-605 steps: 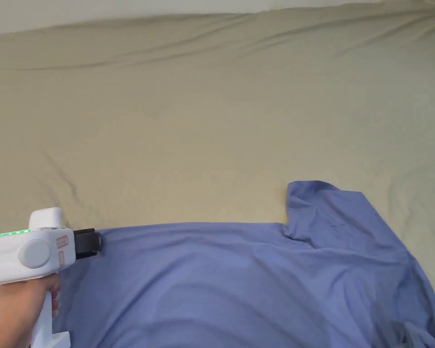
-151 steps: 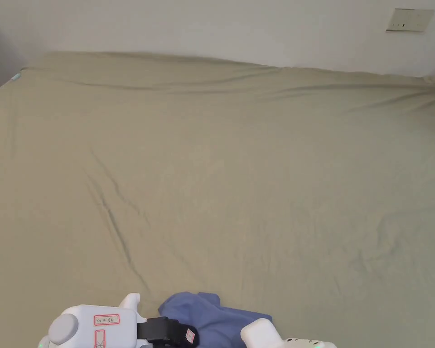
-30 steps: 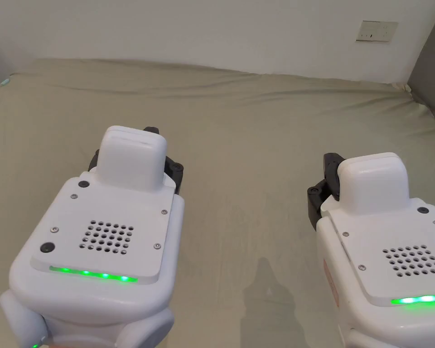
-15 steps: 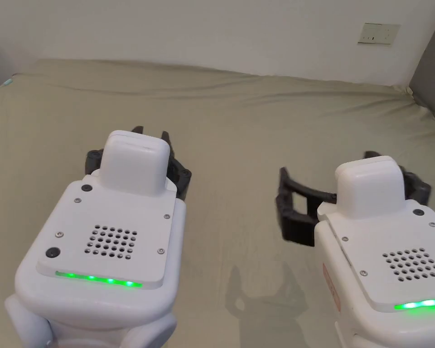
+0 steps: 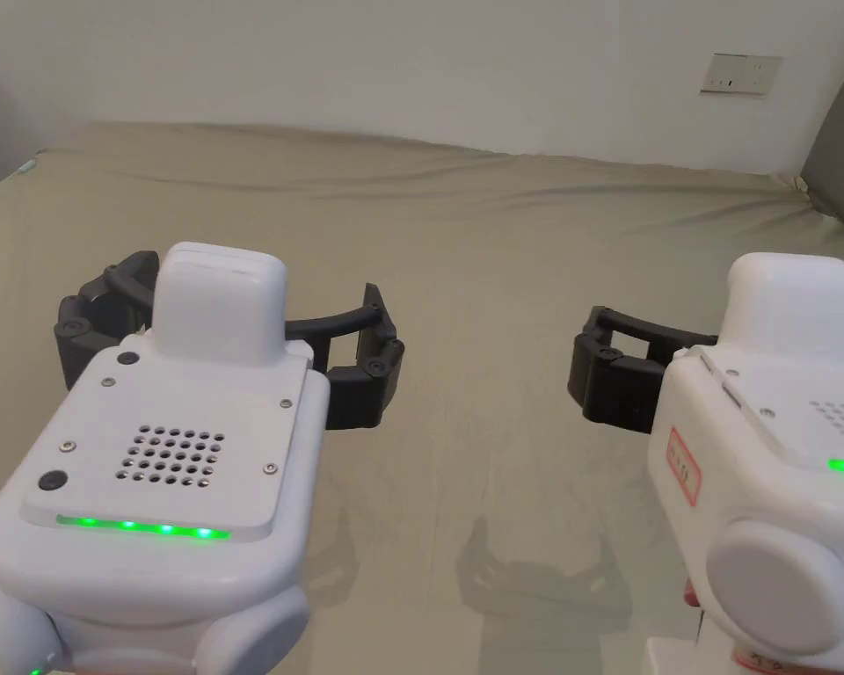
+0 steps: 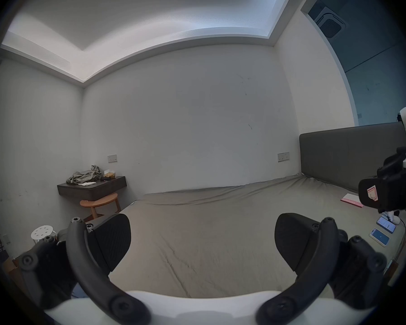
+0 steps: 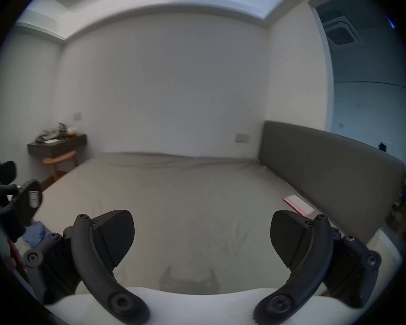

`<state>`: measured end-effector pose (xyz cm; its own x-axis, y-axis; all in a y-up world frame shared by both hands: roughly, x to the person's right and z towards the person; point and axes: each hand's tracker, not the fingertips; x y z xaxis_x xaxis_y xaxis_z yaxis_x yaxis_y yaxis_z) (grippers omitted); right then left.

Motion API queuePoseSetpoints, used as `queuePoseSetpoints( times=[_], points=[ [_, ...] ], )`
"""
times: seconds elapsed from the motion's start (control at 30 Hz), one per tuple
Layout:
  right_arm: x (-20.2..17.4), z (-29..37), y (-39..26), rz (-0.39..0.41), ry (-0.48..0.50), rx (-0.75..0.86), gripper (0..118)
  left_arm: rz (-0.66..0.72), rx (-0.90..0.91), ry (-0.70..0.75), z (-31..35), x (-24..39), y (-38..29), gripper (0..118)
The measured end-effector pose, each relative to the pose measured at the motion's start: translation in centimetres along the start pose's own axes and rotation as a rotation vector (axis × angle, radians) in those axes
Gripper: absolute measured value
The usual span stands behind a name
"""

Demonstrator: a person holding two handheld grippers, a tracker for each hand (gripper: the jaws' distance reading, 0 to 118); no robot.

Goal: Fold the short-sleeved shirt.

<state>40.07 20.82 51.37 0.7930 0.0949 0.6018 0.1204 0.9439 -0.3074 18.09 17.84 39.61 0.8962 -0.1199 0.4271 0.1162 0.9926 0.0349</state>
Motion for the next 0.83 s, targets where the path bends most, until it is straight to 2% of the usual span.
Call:
queuePoseSetpoints(
  times=[0.07, 0.23, 0.43, 0.57, 0.83],
  points=[
    [0.1, 0.0, 0.5, 0.047, -0.032, -0.050, 117, 0.005, 0.000, 0.000, 0.1, -0.2, 0.0, 118],
    [0.3, 0.8, -0.2, 0.044, -0.041, 0.045, 117, 0.025, -0.010, -0.005, 0.1, -0.4, 0.1, 118],
    [-0.6, 0.8, -0.7, 0.081, -0.062, 0.031, 117, 0.027, -0.010, -0.003, 0.1, -0.4, 0.1, 118],
    [-0.7, 0.3, -1.1, 0.116, -0.022, 0.031, 117, 0.024, -0.012, -0.005, 0.1, -0.4, 0.2, 118],
    [-1.4, 0.3, -1.6, 0.168, -0.057, 0.019, 117, 0.022, -0.023, -0.006, -0.3, -0.3, 0.0, 118]
  ],
)
